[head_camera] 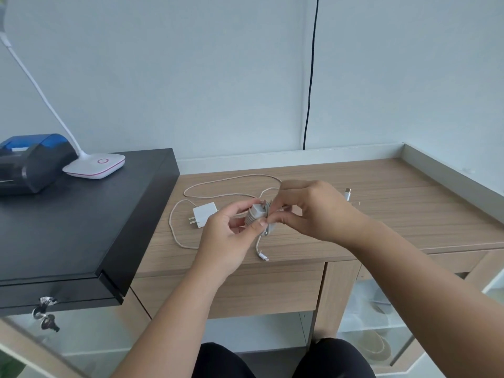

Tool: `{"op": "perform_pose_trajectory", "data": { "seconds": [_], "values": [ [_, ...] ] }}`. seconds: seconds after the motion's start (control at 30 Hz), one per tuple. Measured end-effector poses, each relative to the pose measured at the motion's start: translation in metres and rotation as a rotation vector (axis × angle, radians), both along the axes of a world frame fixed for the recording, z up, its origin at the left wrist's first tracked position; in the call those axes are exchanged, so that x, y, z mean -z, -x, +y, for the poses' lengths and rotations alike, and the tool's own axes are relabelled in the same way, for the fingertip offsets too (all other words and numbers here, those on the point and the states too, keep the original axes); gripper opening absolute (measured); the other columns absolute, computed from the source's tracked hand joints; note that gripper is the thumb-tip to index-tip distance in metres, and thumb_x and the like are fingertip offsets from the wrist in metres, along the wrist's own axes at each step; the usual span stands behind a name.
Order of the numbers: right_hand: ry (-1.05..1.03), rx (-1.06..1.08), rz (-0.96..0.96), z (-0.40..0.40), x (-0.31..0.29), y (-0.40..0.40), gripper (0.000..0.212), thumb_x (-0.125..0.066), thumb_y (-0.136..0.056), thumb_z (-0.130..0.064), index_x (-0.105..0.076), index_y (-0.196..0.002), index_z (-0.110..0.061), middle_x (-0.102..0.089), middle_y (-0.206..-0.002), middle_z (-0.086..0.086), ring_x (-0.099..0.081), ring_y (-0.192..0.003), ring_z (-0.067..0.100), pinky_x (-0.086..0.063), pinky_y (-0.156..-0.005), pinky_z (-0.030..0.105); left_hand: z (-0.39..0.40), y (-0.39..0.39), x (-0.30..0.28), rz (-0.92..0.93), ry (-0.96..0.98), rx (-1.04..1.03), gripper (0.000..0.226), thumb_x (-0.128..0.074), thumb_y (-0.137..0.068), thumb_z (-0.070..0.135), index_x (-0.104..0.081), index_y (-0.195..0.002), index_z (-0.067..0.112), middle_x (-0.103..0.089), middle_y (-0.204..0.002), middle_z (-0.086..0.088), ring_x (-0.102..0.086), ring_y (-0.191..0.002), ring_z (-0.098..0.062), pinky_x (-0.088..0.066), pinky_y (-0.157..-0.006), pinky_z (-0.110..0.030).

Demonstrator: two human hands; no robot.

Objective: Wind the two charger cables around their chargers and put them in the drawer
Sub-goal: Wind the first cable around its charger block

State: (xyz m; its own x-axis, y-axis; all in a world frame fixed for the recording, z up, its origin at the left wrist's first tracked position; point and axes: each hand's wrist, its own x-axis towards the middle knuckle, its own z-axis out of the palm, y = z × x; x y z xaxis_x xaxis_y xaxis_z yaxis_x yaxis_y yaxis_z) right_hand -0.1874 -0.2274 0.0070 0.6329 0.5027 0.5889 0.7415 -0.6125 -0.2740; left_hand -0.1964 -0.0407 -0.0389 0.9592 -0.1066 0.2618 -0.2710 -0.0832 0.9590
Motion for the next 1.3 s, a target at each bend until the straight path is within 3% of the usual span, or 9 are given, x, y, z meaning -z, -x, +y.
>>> {"op": "perform_pose_trajectory", "data": {
  "seconds": [0.13, 0.23, 0.33, 0.5, 0.7, 0.83, 1.0, 1.17, 1.3],
  "values": [
    [-0.221, -0.057, 0.032, 0.003, -0.001, 0.002, 0.012, -0.078, -0.079, -0.021, -0.073, -0.079, -0.010, -0.062, -0.076, -0.010, -0.055, -0.068, -0.009, -0.034, -0.065, 0.006, 0.001, 0.004, -0.003, -0.004, 0.070, 0.100, 0.028, -0.064, -0.091, 0.009, -0.065, -0.117, 0.019, -0.071, -0.097, 0.012, -0.063, -0.082, 0.000, -0.050, -0.077, -0.021],
    [-0.354, -0.084, 0.064, 0.008, -0.001, 0.006, 0.009, -0.078, -0.077, -0.007, -0.071, -0.075, -0.001, -0.059, -0.070, -0.014, -0.052, -0.058, -0.012, -0.032, -0.056, 0.002, -0.005, 0.009, -0.001, 0.105, 0.230, 0.174, 0.027, -0.061, -0.091, 0.028, -0.061, -0.118, 0.023, -0.069, -0.106, 0.010, -0.066, -0.098, -0.011, -0.056, -0.082, -0.034],
    [-0.439, -0.095, 0.099, 0.014, 0.003, 0.007, 0.010, -0.078, -0.077, -0.009, -0.071, -0.074, -0.002, -0.059, -0.064, -0.020, -0.048, -0.049, -0.006, -0.028, -0.050, 0.004, -0.009, 0.014, 0.000, 0.210, 0.423, 0.217, 0.036, -0.057, -0.088, 0.032, -0.060, -0.122, 0.019, -0.069, -0.111, -0.005, -0.065, -0.101, -0.032, -0.059, -0.071, -0.041],
    [-0.334, -0.073, 0.036, 0.011, 0.000, 0.006, 0.012, -0.080, -0.076, -0.015, -0.073, -0.075, -0.006, -0.066, -0.069, -0.006, -0.053, -0.058, -0.010, -0.032, -0.056, 0.003, -0.002, 0.010, 0.003, 0.129, 0.370, 0.095, 0.034, -0.073, -0.080, 0.026, -0.063, -0.112, 0.021, -0.069, -0.100, 0.008, -0.064, -0.085, -0.009, -0.051, -0.063, -0.022],
    [-0.262, -0.106, 0.170, 0.000, -0.008, -0.001, 0.006, -0.078, -0.077, -0.020, -0.076, -0.080, -0.015, -0.061, -0.069, -0.010, -0.050, -0.056, -0.002, -0.031, -0.055, 0.007, 0.011, 0.008, 0.000, -0.017, 0.238, 0.138, 0.046, -0.079, -0.067, 0.027, -0.068, -0.108, 0.011, -0.073, -0.096, -0.002, -0.067, -0.089, -0.012, -0.052, -0.073, -0.022],
    [-0.384, -0.149, 0.390, -0.001, -0.001, -0.005, 0.020, -0.073, -0.078, -0.039, -0.074, -0.081, -0.020, -0.068, -0.076, 0.002, -0.058, -0.065, 0.033, -0.047, -0.061, 0.039, 0.015, 0.009, -0.002, 0.028, 0.308, 0.239, 0.047, -0.084, -0.064, 0.029, -0.071, -0.107, 0.015, -0.073, -0.103, -0.006, -0.066, -0.098, -0.019, -0.054, -0.079, -0.030],
    [-0.604, -0.229, 0.632, -0.004, 0.003, 0.001, 0.011, -0.052, -0.091, 0.007, -0.063, -0.093, 0.004, -0.059, -0.045, -0.015, -0.053, -0.042, -0.006, -0.039, -0.048, 0.003, 0.013, 0.011, -0.001, 0.053, 0.400, 0.316, 0.054, -0.089, -0.061, 0.038, -0.072, -0.107, 0.016, -0.068, -0.118, -0.017, -0.064, -0.109, -0.030, -0.054, -0.089, -0.040],
    [-0.823, -0.241, 0.712, 0.005, 0.026, -0.004, 0.012, -0.068, -0.083, -0.021, -0.072, -0.072, -0.019, -0.056, -0.062, 0.002, -0.021, -0.042, 0.009, -0.013, -0.044, 0.027, 0.005, 0.011, 0.004, 0.098, 0.526, 0.344, 0.058, -0.090, -0.061, 0.033, -0.069, -0.110, 0.012, -0.070, -0.118, -0.014, -0.065, -0.110, -0.028, -0.054, -0.091, -0.042],
    [-1.026, -0.158, 0.721, 0.009, 0.042, -0.004, 0.011, -0.069, -0.080, -0.019, -0.070, -0.070, -0.016, -0.042, -0.052, -0.006, -0.023, -0.042, 0.008, -0.018, -0.044, 0.022, 0.001, 0.010, 0.003, 0.130, 0.634, 0.336, 0.061, -0.091, -0.058, 0.033, -0.069, -0.110, 0.010, -0.070, -0.115, -0.010, -0.066, -0.107, -0.025, -0.055, -0.087, -0.039]
  ]
}}
